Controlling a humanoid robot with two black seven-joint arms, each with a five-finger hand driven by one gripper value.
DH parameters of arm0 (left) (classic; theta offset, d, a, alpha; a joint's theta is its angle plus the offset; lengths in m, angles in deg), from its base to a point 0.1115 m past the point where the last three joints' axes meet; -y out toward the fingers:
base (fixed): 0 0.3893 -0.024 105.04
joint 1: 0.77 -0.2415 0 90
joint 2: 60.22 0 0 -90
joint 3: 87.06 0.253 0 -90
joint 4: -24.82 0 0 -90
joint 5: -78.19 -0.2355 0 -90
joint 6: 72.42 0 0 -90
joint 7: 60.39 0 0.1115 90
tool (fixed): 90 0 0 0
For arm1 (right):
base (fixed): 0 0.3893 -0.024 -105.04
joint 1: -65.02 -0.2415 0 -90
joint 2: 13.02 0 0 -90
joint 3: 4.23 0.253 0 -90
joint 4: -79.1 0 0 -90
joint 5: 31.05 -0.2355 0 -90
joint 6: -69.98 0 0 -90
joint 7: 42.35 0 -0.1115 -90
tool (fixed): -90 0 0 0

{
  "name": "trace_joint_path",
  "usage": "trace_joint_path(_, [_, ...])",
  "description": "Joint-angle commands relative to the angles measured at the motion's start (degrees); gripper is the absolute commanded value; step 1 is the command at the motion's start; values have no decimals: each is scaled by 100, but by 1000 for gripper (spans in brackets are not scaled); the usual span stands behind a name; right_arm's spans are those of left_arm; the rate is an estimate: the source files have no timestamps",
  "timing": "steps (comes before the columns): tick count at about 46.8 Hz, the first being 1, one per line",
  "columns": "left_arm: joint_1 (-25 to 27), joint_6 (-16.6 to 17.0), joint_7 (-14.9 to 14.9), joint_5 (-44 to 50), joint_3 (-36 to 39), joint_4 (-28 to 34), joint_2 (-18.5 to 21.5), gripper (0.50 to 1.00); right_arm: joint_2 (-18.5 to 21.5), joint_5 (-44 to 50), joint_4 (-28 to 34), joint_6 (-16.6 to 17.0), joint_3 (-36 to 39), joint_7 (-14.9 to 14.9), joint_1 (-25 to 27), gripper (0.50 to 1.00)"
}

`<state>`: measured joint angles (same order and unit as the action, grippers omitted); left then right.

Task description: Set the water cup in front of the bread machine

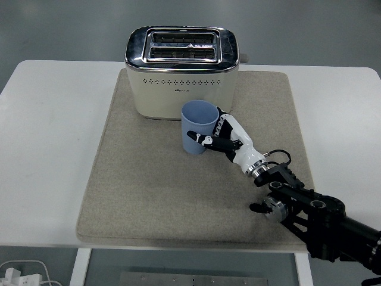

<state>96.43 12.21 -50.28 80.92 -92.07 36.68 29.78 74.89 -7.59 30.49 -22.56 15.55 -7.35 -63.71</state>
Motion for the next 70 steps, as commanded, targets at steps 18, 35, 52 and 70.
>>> trace_joint_path(18, [0, 1, 0, 0, 9, 0, 0, 1000, -266, -8, -245, -27, 18, 0, 23, 930])
trace_joint_path(35, [0, 1, 0, 0, 9, 9, 0, 1000, -459, -8, -413, -54, 18, 0, 40, 928])
trace_joint_path(52, [0, 1, 0, 0, 9, 9, 0, 1000, -618, -8, -518, -54, 26, 0, 102, 930])
trace_joint_path(70, [0, 1, 0, 0, 9, 35, 0, 1000, -829, -8, -729, -54, 185, 0, 251, 928])
